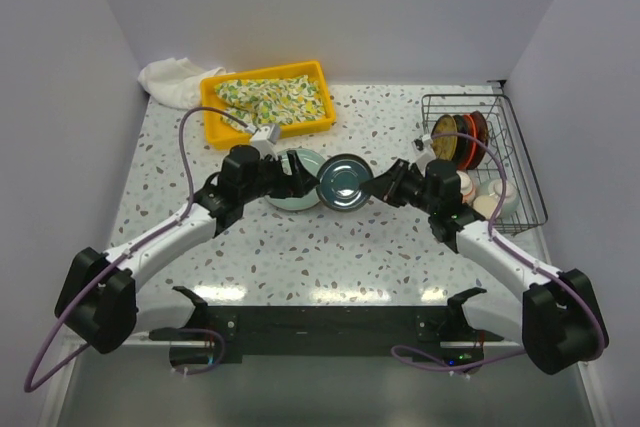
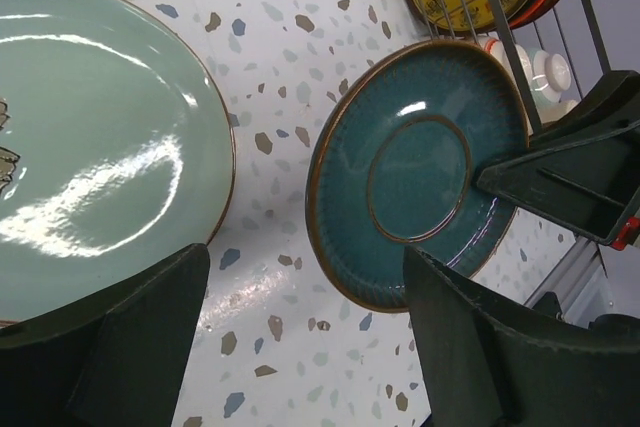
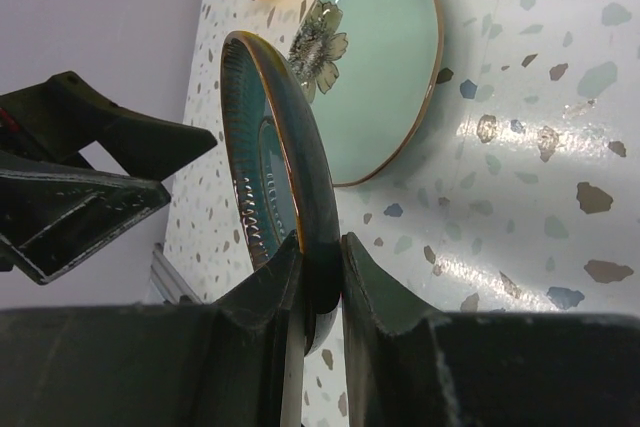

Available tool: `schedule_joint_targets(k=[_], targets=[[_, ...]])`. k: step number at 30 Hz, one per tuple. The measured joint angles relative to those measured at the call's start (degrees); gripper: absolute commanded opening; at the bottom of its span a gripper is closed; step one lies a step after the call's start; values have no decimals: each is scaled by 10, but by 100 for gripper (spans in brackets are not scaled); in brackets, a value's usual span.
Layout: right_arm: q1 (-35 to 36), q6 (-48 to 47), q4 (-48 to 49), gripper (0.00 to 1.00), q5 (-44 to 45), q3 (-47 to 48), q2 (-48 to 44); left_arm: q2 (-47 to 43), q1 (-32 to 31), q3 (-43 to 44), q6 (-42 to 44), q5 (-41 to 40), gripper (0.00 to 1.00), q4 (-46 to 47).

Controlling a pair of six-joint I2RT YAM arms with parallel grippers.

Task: Unload the mixed dishes from the dish rack
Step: Place the plate at the center of the board.

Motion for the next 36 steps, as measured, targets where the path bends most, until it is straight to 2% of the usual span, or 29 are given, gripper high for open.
schedule_joint_targets(k=[9, 16, 24, 25, 27, 28, 32, 33, 34, 36], targets=[[4, 20, 26, 0, 0, -9, 2, 42, -17, -4, -50, -7, 62, 35], [7, 31, 42, 0, -3, -26, 2, 74, -21, -4, -75, 10, 54, 71], [9, 45, 56, 0, -5, -37, 2, 97, -26, -12, -94, 26, 23, 96], [9, 47, 57, 0, -5, -38, 3, 98, -26, -12, -98, 28, 15, 99], [7, 52, 63, 0, -4, -41, 7, 99, -25, -14, -105, 28, 7, 104], [5, 56, 67, 0, -3, -43, 11, 100, -23, -14, -109, 31, 0, 107], [4, 67, 77, 0, -4, -45, 21, 101, -21, -20, -119, 32, 0, 112], [4, 69, 77, 5, -4, -45, 23, 101, -21, -23, -122, 31, 0, 115], [4, 70, 78, 20, -4, -46, 23, 101, -20, -24, -122, 31, 0, 116], [4, 71, 78, 30, -3, -46, 23, 99, -20, -28, -122, 31, 0, 121]])
